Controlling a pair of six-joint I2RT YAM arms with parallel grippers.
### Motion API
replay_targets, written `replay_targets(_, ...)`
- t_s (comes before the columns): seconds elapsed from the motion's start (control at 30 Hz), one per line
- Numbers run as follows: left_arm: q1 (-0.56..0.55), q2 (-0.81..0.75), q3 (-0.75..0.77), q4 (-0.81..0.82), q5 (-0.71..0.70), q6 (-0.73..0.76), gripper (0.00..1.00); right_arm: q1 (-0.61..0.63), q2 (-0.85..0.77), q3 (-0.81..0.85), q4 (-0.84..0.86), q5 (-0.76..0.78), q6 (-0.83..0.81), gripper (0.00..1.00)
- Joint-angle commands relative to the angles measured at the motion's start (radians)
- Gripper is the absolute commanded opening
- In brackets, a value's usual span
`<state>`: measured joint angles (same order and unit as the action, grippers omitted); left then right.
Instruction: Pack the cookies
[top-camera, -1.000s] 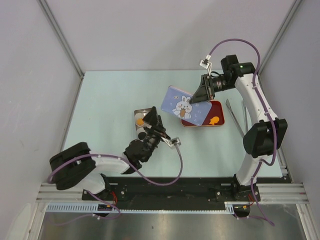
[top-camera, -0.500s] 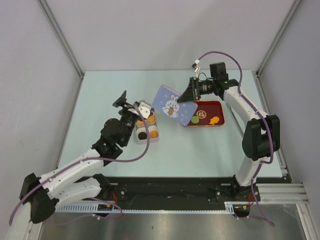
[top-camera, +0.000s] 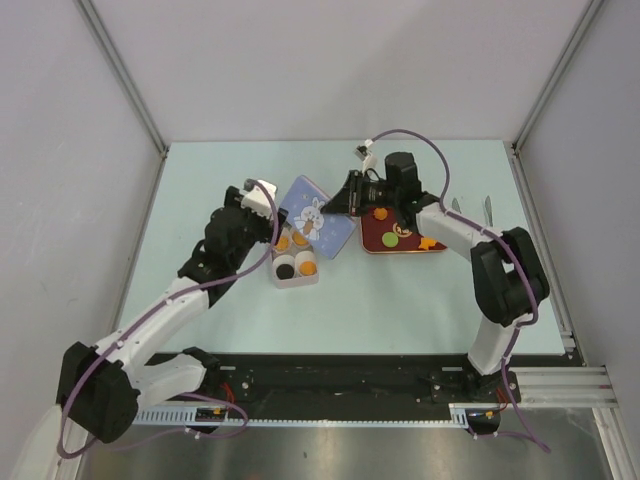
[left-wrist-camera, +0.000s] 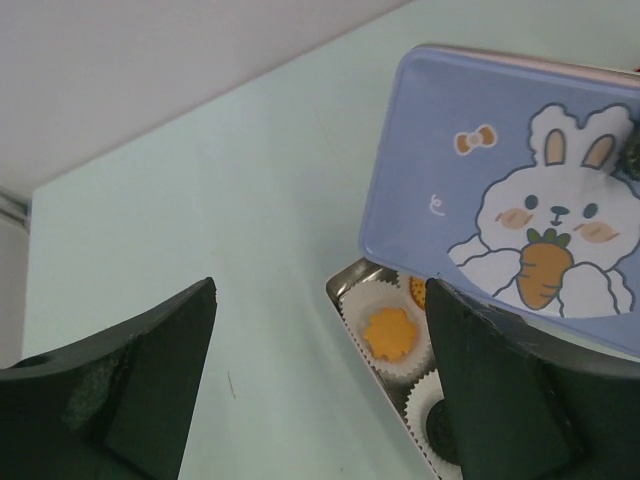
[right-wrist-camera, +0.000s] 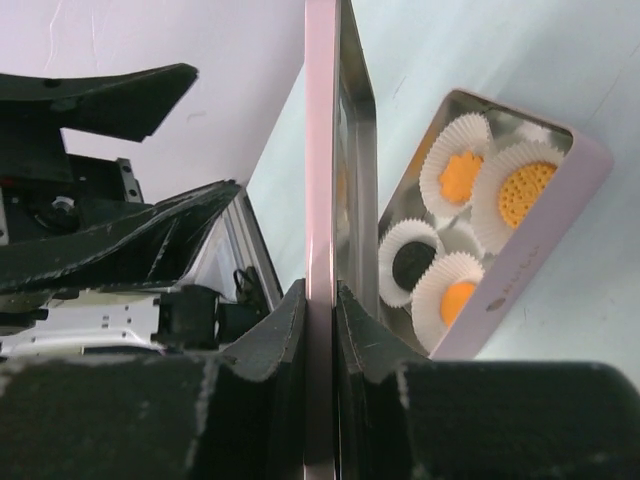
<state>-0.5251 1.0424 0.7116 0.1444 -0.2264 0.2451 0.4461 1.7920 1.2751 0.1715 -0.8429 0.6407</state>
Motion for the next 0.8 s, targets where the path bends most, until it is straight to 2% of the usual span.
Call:
replay_targets(0.0,0.108,0.044,0.074,-0.025,0.16,-0.125,0.89,0.026,0.017,-0.048,0.267,0.142,0.149,0.0)
replay_targets(0.1,0.203,0.085,0.112,-0.049,0.217,-0.162,0.89,0.051,0.03,-0.098,0.367,0.214,0.217,0.0)
replay_targets(0.17,0.221,0.099,0.126,-0.049,0.217,-0.168,0.89,0.074,0.047,-0.115,0.419,0.251,0.275,0.0)
replay_targets(0.4,0.243,0.179,0.147,0.004,0.21,-0.159,0.89,0.134,0.167,-0.131,0.583,0.257,0.424,0.0)
replay_targets(0.77,0.27,0.266,0.132,0.044,0.216,-0.182,0.88,0.172,0.201,-0.172,0.726,0.292,0.501,0.0)
